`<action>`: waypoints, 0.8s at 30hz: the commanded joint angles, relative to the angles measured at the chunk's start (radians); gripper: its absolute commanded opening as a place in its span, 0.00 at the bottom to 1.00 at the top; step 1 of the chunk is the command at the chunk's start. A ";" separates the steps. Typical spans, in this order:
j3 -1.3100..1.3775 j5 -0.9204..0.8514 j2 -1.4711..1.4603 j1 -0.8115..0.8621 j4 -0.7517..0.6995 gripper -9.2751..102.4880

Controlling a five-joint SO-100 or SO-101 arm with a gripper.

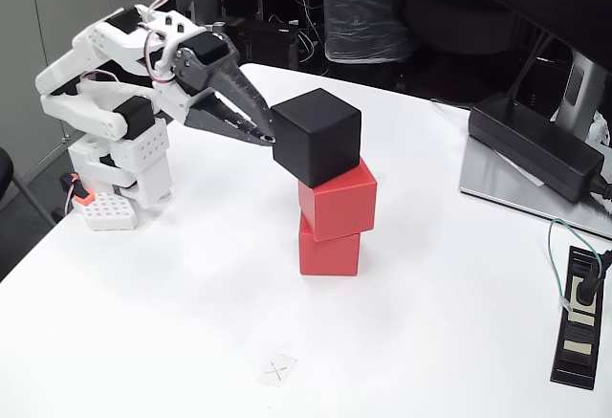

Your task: Stack the three blocks in an ordered color.

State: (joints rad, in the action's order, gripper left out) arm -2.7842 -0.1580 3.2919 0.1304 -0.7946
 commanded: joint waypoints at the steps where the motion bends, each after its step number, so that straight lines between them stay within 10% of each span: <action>1: -0.003 0.012 0.026 0.058 0.017 0.09; 24: -0.212 0.012 0.035 0.110 0.031 0.09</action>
State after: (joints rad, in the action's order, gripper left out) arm -2.9943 -0.1549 3.3211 0.2408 -0.7808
